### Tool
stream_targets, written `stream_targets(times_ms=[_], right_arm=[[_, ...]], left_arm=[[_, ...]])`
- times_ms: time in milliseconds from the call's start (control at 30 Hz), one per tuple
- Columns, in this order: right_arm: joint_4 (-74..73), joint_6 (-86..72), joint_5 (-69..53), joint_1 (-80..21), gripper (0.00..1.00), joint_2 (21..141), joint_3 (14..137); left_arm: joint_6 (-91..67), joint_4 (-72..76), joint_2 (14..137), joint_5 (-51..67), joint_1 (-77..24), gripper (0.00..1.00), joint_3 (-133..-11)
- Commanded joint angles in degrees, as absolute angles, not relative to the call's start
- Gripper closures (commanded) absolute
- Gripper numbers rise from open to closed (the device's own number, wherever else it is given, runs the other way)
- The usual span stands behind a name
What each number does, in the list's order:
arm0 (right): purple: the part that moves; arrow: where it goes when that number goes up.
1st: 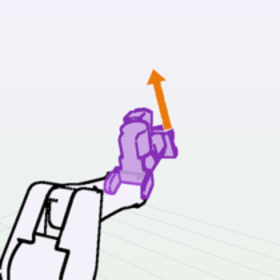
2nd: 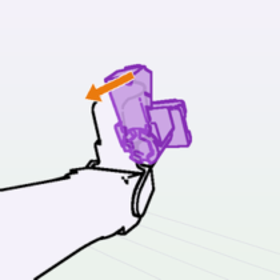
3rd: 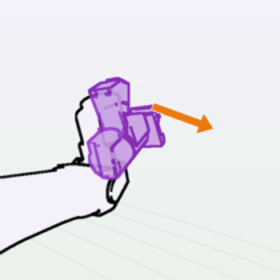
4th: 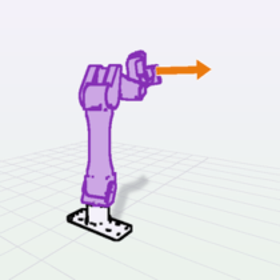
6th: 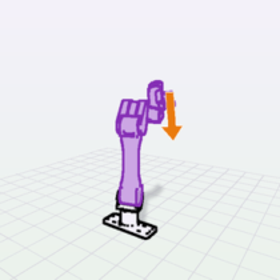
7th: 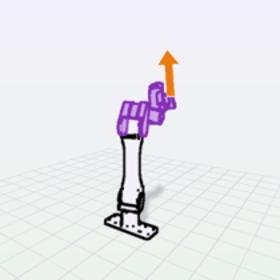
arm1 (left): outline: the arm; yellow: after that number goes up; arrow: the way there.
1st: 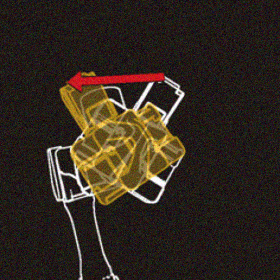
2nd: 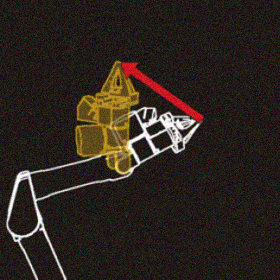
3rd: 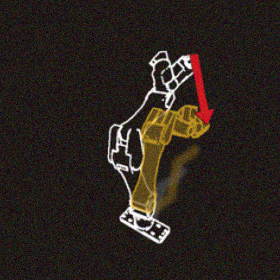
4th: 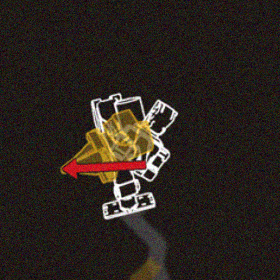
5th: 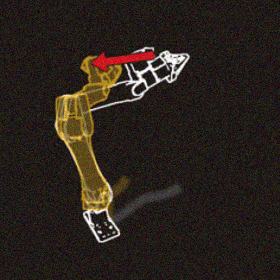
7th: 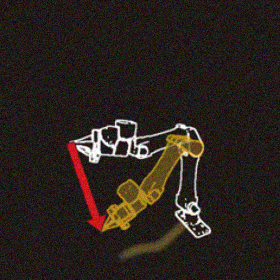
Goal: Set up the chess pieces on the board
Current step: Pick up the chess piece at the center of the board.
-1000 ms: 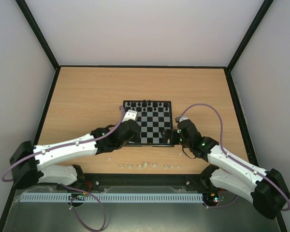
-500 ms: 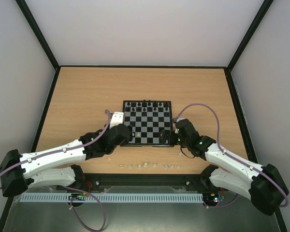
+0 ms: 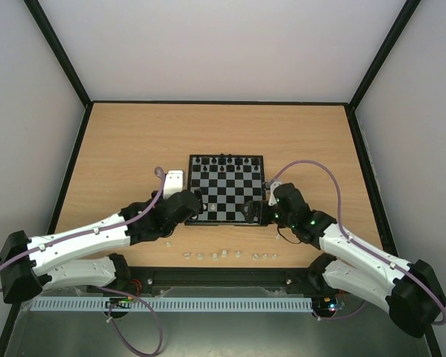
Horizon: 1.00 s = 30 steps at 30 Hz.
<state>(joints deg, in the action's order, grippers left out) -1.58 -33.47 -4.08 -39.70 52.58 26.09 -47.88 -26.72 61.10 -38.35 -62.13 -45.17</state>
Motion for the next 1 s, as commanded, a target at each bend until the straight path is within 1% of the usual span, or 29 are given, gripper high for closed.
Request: stream_targets(times_ms=[0,200,400,633,733,867,967], right_arm=[[-2.4,-33.7,-8.1,-39.5,0.01,49.8,25.7],[-6.4,-32.8,-8.6,-39.5,0.01,47.5,27.7],[-7.8,-33.4,-9.3,-39.5,0.01,48.0,28.5],[-10.5,-38.1,-18.5,-39.5,0.01,45.7,34.2],[-13.3,-39.0,-17.0,-39.5,0.01,41.8,36.2],[-18.3,-38.2,-10.3,-39.5,0.01,37.9,36.0],[-19.5,-37.6,-11.0,-39.5,0.01,37.5,35.7]], left_arm=[[-50.7,-30.3,59.6,-40.4,-62.4,0.01,-45.5],[-51.8,-31.2,56.8,-39.0,-62.4,0.01,-42.2],[-50.5,-27.8,51.3,-37.5,-62.4,0.01,-37.2],[-47.1,-24.7,49.4,-34.6,-62.4,0.01,-34.8],[-46.0,-23.1,50.4,-32.9,-62.4,0.01,-34.2],[-46.1,-22.9,52.0,-31.3,-62.4,0.01,-33.8],[-47.1,-22.7,52.3,-30.3,-62.5,0.01,-32.8]])
